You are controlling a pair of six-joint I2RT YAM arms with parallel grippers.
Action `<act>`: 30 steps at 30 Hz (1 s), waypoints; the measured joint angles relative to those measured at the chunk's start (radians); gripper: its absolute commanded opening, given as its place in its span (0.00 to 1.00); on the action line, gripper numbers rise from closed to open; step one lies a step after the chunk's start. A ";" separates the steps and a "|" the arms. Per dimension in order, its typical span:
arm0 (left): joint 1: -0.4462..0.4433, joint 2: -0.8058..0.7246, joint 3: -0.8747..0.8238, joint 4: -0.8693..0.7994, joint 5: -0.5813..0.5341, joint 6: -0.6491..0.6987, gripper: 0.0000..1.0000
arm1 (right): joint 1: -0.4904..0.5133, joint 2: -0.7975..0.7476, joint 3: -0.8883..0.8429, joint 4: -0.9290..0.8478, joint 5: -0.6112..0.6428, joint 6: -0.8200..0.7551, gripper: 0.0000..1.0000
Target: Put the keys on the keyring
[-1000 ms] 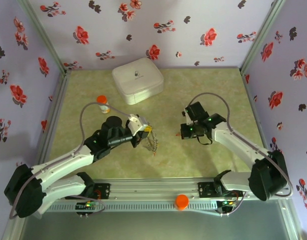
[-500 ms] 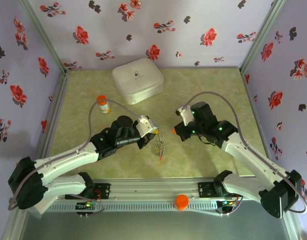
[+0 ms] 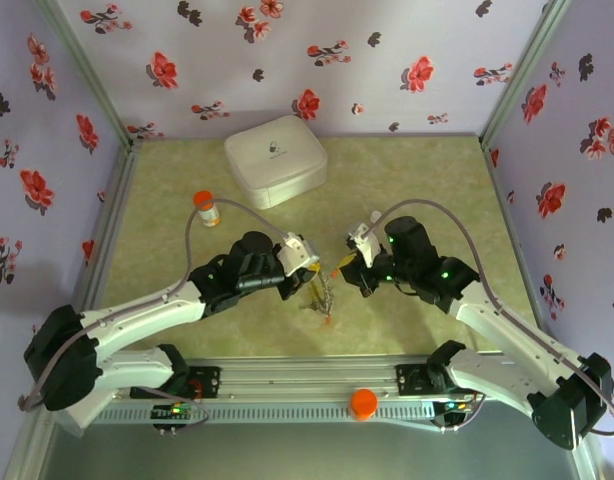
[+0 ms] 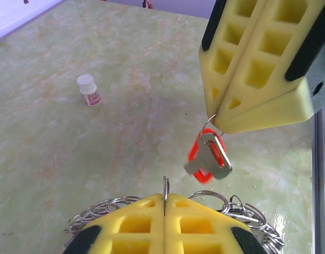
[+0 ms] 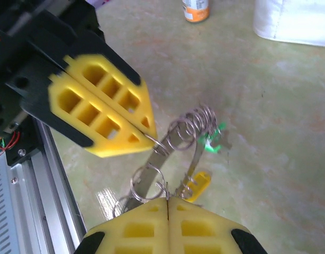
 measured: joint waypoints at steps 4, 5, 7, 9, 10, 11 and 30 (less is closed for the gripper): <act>-0.001 0.010 0.000 0.000 0.012 -0.014 0.00 | 0.008 0.005 -0.002 0.039 -0.021 0.001 0.00; -0.001 0.011 0.000 0.000 0.015 -0.017 0.00 | 0.010 0.009 -0.002 0.045 -0.024 0.002 0.00; -0.001 0.011 0.000 0.000 0.021 -0.018 0.00 | 0.014 0.019 -0.002 0.049 -0.027 0.002 0.00; -0.001 0.011 0.001 0.000 0.023 -0.019 0.00 | 0.018 0.031 -0.002 0.051 -0.027 0.002 0.00; -0.001 0.011 0.002 0.000 0.023 -0.019 0.00 | 0.020 0.037 -0.002 0.051 -0.027 0.002 0.00; -0.001 0.011 0.002 0.000 0.023 -0.021 0.00 | 0.021 0.042 -0.002 0.051 -0.026 0.001 0.00; -0.001 0.011 0.008 0.001 0.033 -0.025 0.00 | 0.047 0.085 -0.002 0.067 0.035 0.028 0.00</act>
